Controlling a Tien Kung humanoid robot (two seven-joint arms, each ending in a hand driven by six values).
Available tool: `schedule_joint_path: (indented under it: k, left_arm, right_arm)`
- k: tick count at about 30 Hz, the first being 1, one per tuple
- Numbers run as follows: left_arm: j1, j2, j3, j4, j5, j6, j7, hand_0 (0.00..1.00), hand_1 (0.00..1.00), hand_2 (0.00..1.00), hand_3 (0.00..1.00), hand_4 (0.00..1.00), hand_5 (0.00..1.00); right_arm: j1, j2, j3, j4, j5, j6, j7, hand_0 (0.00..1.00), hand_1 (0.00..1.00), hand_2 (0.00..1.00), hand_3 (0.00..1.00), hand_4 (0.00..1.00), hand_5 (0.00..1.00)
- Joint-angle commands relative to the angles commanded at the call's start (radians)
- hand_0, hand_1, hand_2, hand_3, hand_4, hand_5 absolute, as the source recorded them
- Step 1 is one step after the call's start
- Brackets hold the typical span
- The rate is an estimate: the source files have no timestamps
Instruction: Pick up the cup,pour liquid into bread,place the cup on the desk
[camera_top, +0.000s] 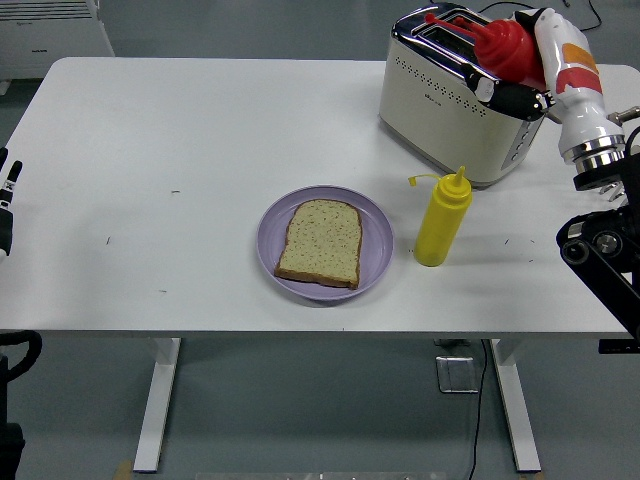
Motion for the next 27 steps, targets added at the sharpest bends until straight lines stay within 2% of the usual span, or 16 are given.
schedule_joint_path:
  k: [3, 9, 12, 17, 27]
  left_arm:
    - [0.001, -0.001, -0.003, 0.000, 0.000, 0.000, 0.000, 0.836, 0.849, 0.866, 0.748, 0.666, 0.998]
    - [0.001, -0.002, -0.005, 0.000, -0.001, 0.000, 0.000, 0.840, 0.846, 0.864, 0.746, 0.666, 0.998]
    - [0.002, -0.003, -0.008, 0.000, -0.001, 0.000, -0.001, 0.840, 0.846, 0.864, 0.746, 0.666, 0.998]
    - [0.002, -0.001, -0.011, 0.000, -0.001, 0.000, -0.001, 0.840, 0.845, 0.862, 0.743, 0.664, 0.998]
    - [0.001, 0.000, -0.010, 0.000, -0.002, 0.001, -0.001, 0.835, 0.846, 0.861, 0.739, 0.664, 0.998]
  right_arm:
    - [0.077, -0.004, -0.090, -0.018, -0.124, 0.050, -0.030, 0.002, 0.051, 0.216, 0.327, 0.784, 0.116]
    - [0.202, 0.007, -0.313, -0.021, -0.370, 0.094, -0.038, 0.002, 0.047, 0.212, 0.326, 0.780, 0.117]
    - [0.228, 0.014, -0.397, -0.034, -0.375, 0.107, -0.041, 0.002, 0.047, 0.212, 0.326, 0.780, 0.117]
    - [0.256, -0.004, -0.405, -0.047, -0.375, 0.121, -0.044, 0.002, 0.045, 0.211, 0.327, 0.775, 0.116]
    - [0.243, -0.020, -0.268, -0.052, -0.375, 0.116, -0.053, 0.006, 0.056, 0.225, 0.334, 0.764, 0.120]
